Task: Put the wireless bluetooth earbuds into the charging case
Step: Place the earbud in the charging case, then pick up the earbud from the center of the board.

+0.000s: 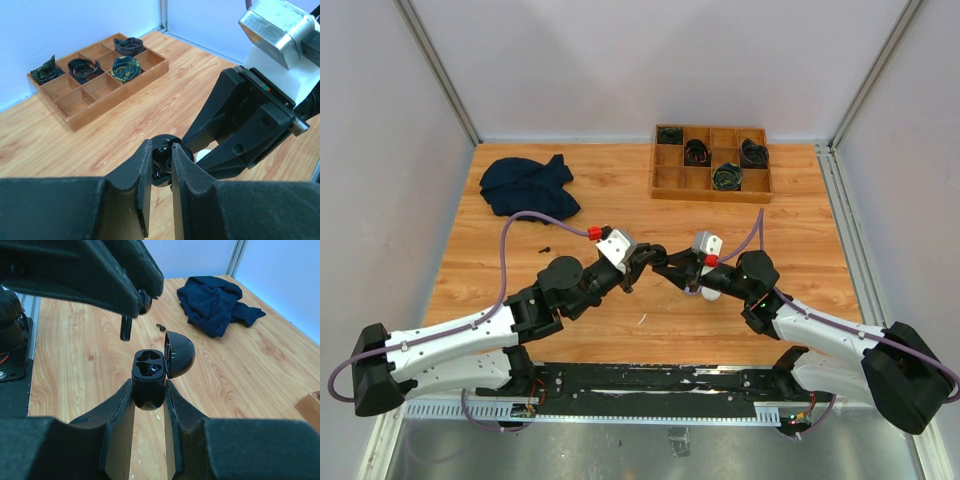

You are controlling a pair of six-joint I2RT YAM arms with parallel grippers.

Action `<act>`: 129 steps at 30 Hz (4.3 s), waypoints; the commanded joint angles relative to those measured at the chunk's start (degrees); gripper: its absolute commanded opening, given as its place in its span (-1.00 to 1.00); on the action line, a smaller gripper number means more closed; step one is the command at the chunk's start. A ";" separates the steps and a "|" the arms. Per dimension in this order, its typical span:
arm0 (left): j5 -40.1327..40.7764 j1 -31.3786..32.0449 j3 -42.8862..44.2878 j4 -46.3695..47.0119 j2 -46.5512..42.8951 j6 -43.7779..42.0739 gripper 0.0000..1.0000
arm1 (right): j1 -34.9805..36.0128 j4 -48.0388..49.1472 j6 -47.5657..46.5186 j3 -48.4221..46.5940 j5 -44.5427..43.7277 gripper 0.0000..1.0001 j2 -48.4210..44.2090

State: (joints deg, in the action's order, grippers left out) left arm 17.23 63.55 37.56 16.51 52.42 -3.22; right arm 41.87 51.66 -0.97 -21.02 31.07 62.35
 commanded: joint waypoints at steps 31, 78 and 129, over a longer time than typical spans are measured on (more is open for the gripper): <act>-2.95 1.79 -0.57 6.53 4.50 -7.86 -0.61 | 0.19 4.46 3.02 -1.10 1.86 -0.90 -2.80; 8.05 -9.55 10.39 -22.54 1.14 17.21 0.49 | -1.80 11.84 1.81 5.62 -2.07 -0.90 1.71; -16.11 -61.70 18.82 -40.05 44.87 19.99 0.50 | -1.28 16.02 -2.10 11.22 -7.87 -0.90 1.40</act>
State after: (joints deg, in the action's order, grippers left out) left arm 2.55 2.20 56.47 -20.86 95.66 17.21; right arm 40.73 66.94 -1.83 -9.89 23.90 64.51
